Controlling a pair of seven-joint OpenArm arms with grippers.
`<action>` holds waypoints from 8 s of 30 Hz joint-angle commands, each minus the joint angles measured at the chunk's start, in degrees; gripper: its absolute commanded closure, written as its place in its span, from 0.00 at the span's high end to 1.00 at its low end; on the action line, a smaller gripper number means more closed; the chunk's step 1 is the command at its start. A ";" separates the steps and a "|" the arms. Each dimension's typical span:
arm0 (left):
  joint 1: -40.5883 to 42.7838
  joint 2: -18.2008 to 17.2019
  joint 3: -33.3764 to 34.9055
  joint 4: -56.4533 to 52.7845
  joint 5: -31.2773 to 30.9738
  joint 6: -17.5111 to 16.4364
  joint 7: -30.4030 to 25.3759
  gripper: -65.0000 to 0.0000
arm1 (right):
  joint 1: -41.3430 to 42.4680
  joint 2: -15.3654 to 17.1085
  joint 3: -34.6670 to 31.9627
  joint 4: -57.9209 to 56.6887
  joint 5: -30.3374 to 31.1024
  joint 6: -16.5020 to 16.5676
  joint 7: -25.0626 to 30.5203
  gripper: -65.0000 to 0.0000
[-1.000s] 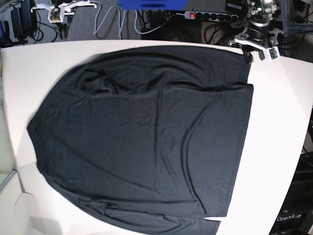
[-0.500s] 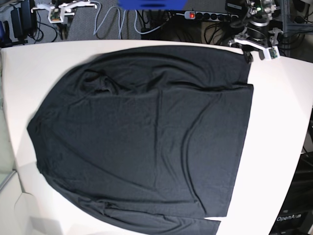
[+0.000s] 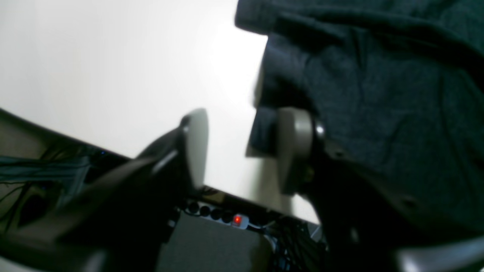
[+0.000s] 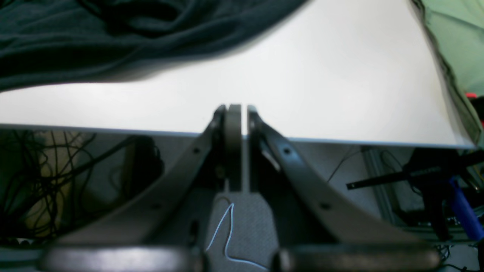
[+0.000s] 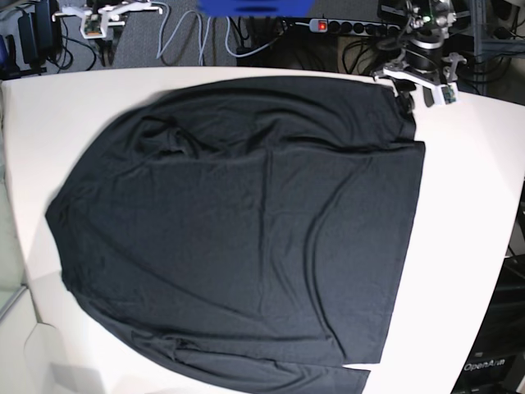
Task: Fold the T-shirt properly
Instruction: 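Move the right gripper down to the shirt edge nearest it, then close both grippers on the shirt edge and lift it slightly, then hold the shirt edge with both grippers and pull it taut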
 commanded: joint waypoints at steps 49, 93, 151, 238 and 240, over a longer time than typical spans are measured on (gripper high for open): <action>0.29 0.15 -0.48 1.90 -0.45 -0.15 0.61 0.00 | 11.81 0.53 -7.09 12.62 11.31 0.34 -26.38 0.46; 0.38 0.15 -0.40 3.49 -0.37 -0.07 1.05 0.00 | 21.22 -0.17 -1.64 1.01 24.93 0.17 -30.68 0.35; -8.41 1.38 -3.91 10.08 -0.37 0.46 9.14 0.00 | 28.07 2.99 -1.72 7.69 24.85 0.25 -34.46 0.00; -26.52 1.21 -7.61 5.68 -0.19 0.55 29.53 0.41 | 48.03 5.90 -6.47 -0.13 18.34 0.25 -45.98 0.00; -25.73 1.21 -7.61 5.77 -0.28 0.20 29.27 0.44 | 47.94 5.90 -6.47 -0.13 18.34 0.25 -45.98 0.00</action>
